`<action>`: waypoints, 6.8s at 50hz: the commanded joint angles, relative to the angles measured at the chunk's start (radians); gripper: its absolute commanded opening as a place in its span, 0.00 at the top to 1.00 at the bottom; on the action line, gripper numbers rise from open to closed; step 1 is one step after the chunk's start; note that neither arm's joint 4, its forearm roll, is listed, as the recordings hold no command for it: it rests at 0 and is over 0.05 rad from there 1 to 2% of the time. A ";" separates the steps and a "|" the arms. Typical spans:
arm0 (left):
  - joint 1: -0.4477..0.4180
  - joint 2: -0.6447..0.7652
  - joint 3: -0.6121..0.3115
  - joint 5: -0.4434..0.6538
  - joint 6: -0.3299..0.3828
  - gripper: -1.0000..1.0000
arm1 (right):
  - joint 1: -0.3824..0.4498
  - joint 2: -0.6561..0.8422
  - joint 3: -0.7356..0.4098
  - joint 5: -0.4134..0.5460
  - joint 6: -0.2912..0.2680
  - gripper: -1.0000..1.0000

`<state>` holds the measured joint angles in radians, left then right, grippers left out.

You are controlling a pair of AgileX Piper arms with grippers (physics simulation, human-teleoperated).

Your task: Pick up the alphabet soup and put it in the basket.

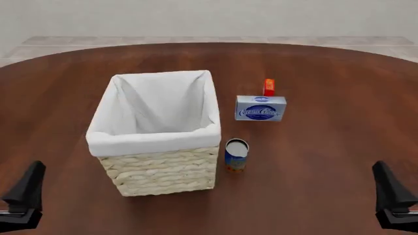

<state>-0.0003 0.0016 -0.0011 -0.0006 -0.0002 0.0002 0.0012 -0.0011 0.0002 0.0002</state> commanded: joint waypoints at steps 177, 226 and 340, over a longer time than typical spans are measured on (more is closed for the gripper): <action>0.003 -0.001 -0.003 -0.021 0.000 0.00 | 0.525 0.918 -0.681 0.094 -0.294 0.00; 0.013 -0.001 -0.003 -0.030 0.001 0.00 | 0.627 1.063 -0.697 0.065 -0.216 0.00; 0.018 -0.001 -0.002 -0.036 -0.001 0.00 | 0.561 1.419 -0.632 -0.221 -0.015 0.00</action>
<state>0.0188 0.0004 -0.0034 -0.0365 -0.0007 0.5564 1.4053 -0.6433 -0.1991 -0.0315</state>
